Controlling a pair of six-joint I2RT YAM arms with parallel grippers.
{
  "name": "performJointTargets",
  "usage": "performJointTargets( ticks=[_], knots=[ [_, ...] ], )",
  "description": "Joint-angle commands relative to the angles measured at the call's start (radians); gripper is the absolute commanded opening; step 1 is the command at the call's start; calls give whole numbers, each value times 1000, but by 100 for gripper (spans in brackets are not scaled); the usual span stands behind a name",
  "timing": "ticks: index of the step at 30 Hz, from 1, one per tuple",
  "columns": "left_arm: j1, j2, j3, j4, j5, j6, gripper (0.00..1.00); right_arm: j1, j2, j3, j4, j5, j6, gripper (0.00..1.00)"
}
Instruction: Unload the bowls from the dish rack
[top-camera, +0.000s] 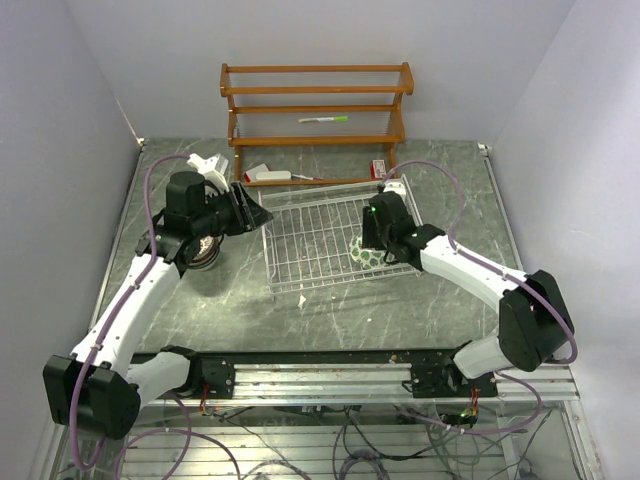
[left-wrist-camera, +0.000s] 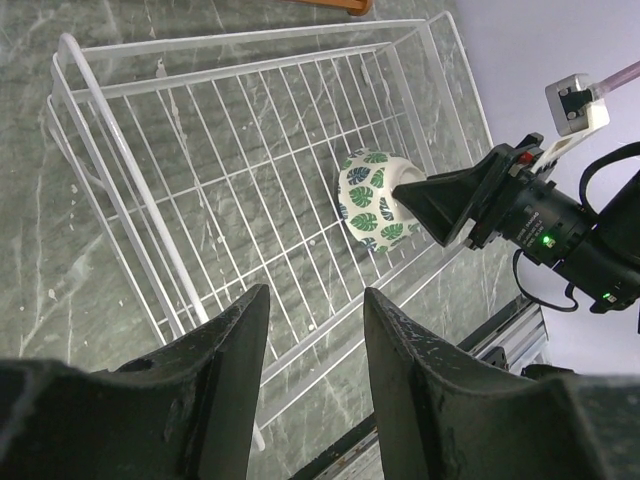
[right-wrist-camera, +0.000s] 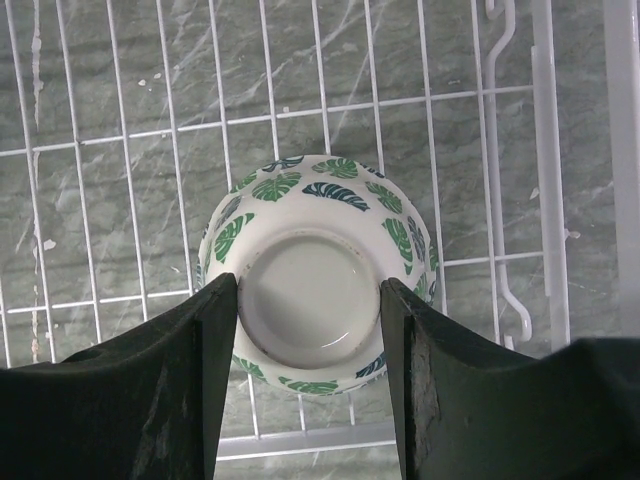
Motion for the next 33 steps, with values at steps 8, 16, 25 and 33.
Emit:
performJointTargets(
  ticks=[8,16,25,33],
  knots=[
    [2,-30,19,8,20,4,52,5,64,168,19,6,-9,0],
    [-82,-44,-3,151,-4,-74,53,-1,63,203,42,2,-18,0],
    [-209,53,-151,608,-13,-288,57,-66,-22,112,190,-184,31,0],
    [-235,173,-247,931,27,-458,64,-175,-97,14,274,-329,75,0]
  ],
)
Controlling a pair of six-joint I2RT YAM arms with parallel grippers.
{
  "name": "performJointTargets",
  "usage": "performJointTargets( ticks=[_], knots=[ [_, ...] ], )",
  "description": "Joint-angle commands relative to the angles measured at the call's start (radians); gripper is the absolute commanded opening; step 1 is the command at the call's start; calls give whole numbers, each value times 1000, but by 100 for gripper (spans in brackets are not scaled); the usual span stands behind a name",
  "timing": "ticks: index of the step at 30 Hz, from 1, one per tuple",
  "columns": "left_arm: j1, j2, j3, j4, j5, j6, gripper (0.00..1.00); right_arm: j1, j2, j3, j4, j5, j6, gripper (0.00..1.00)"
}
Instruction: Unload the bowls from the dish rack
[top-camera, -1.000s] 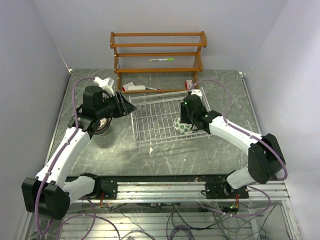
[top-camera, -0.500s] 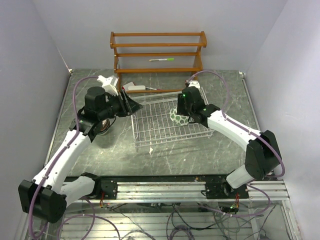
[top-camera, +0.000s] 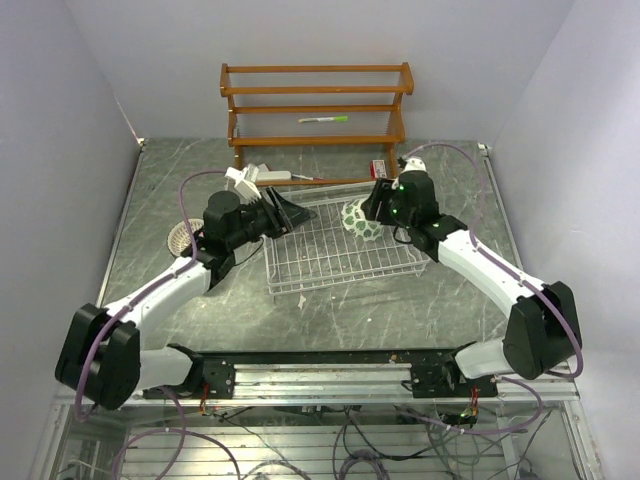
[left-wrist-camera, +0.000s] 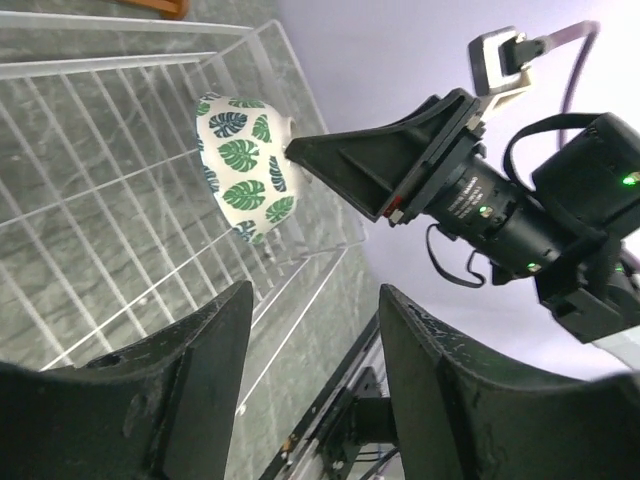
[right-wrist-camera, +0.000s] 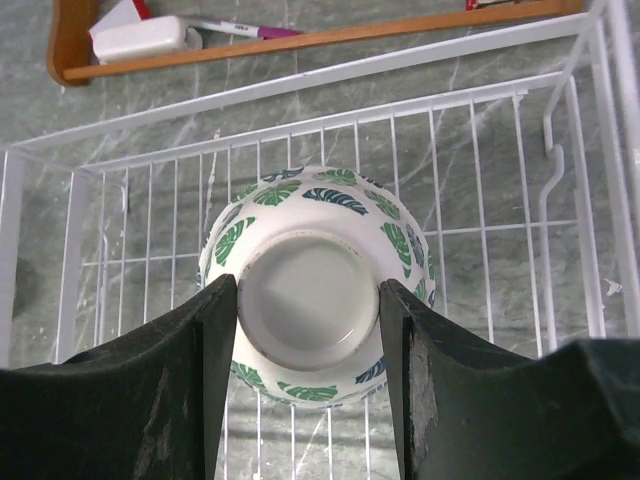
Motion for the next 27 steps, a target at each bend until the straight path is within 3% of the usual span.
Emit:
performJointTargets(
  ticks=[1,8,27],
  knots=[
    [-22,57,-33,313,34,-137,65,-66,-59,-57,127,-120,46,0],
    [-58,170,-65,548,35,-231,69,-138,-87,-103,191,-287,84,0],
    [-88,286,-88,726,14,-317,65,-278,-118,-207,408,-613,250,0]
  ],
)
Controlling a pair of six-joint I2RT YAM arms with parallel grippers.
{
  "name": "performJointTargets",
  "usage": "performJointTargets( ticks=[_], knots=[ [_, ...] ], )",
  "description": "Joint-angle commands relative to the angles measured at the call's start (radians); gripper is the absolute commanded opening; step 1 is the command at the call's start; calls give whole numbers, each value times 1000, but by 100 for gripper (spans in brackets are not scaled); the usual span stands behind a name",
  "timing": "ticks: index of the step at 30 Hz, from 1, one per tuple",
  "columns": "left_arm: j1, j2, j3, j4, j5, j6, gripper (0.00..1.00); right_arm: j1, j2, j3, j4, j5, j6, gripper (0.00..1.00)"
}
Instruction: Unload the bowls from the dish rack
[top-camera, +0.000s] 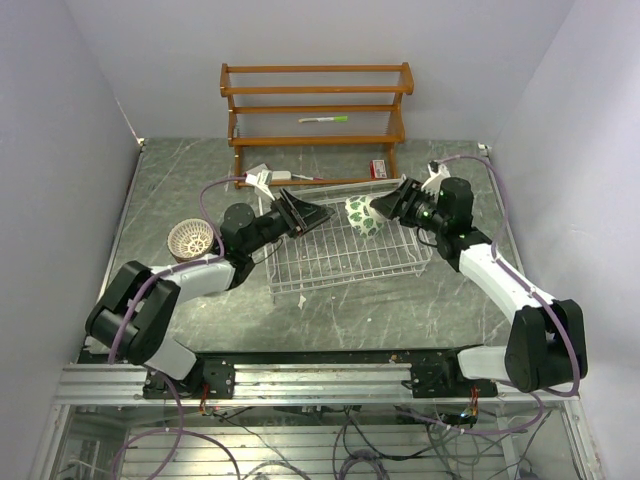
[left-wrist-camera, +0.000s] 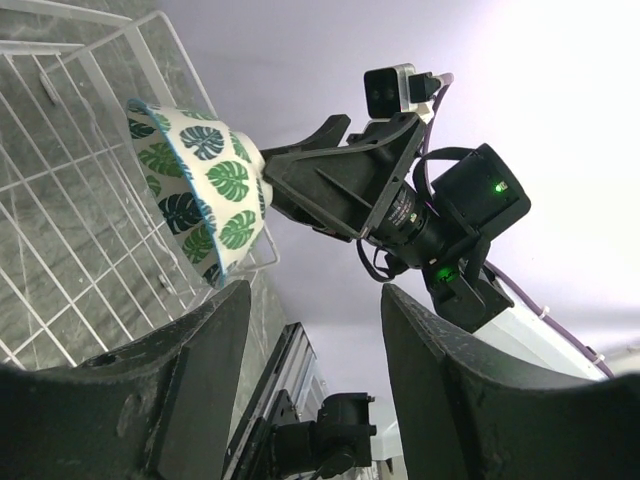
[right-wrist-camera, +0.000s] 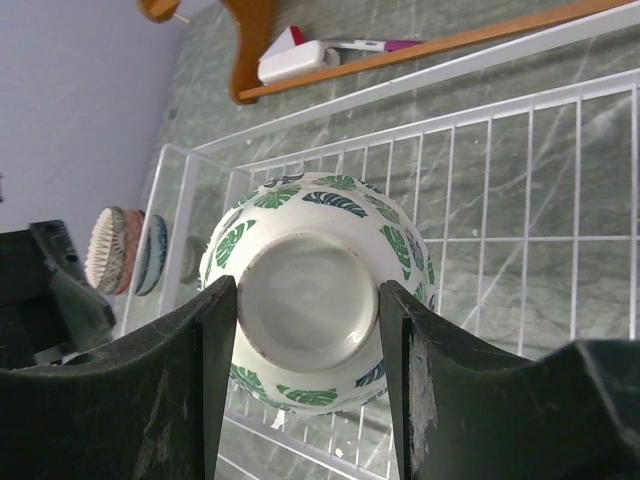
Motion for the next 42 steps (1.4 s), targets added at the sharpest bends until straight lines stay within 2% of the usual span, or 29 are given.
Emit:
performJointTargets(
  ticks=[1,12,28,42],
  knots=[
    [-10,23,-11,126,-8,-25,65,-27,-14,-14,142,-118,73,0],
    [-11,93,-27,252,9,-92,63,-41,8,-33,236,-201,149,0],
    [-33,195,-11,431,36,-181,59,-41,17,-28,262,-215,170,0],
    [-60,248,45,459,43,-187,54,-41,21,-29,265,-235,165,0]
  ],
)
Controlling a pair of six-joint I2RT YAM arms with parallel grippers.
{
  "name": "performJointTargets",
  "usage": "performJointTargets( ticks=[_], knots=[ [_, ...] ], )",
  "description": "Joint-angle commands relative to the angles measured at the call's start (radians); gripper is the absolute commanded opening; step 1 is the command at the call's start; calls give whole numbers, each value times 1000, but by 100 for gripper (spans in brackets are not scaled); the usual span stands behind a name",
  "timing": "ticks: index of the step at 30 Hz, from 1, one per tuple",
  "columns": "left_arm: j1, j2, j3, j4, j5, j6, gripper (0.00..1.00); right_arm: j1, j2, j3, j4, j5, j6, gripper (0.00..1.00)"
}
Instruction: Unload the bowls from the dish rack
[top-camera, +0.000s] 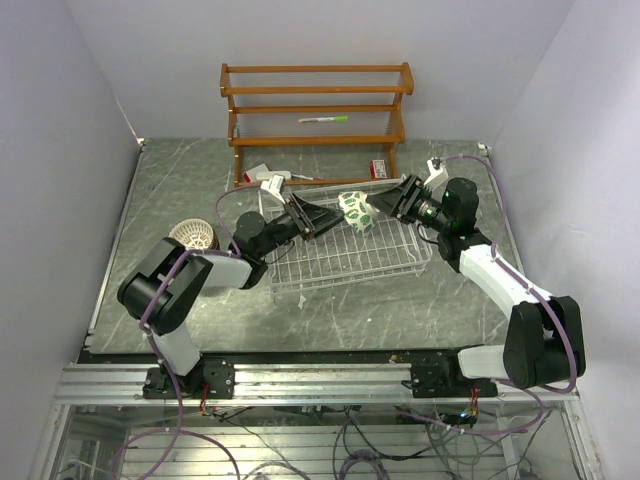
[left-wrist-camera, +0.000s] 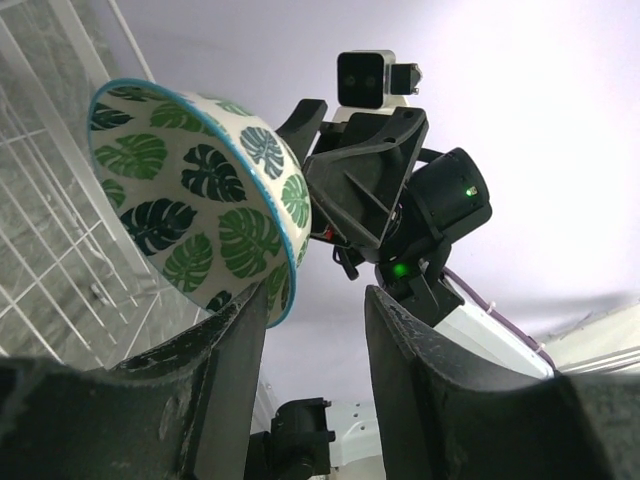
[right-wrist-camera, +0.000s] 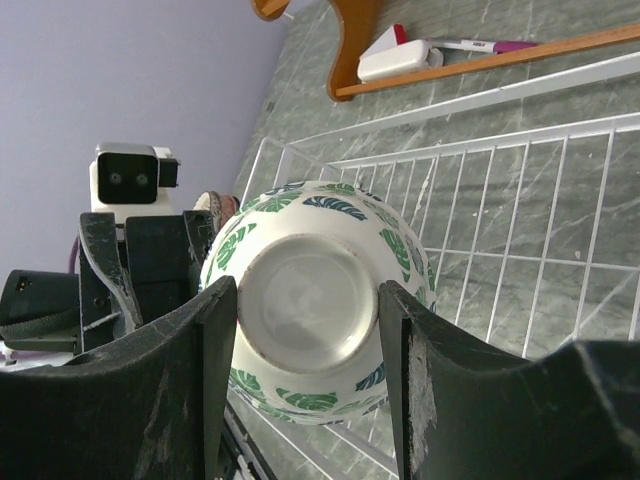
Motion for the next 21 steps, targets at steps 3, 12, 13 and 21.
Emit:
performJointTargets(
  ticks=[3,12,13,21],
  knots=[
    [-22,49,48,149,25,-10,53,-6,5,6,67,-33,8,0],
    [-41,82,75,172,16,-21,48,-6,-1,7,54,-39,-3,0],
    [-42,83,77,171,14,-19,47,-6,-2,7,54,-40,-3,0],
    [-52,82,104,143,19,-2,42,-6,-3,4,56,-45,-4,0]
  ],
)
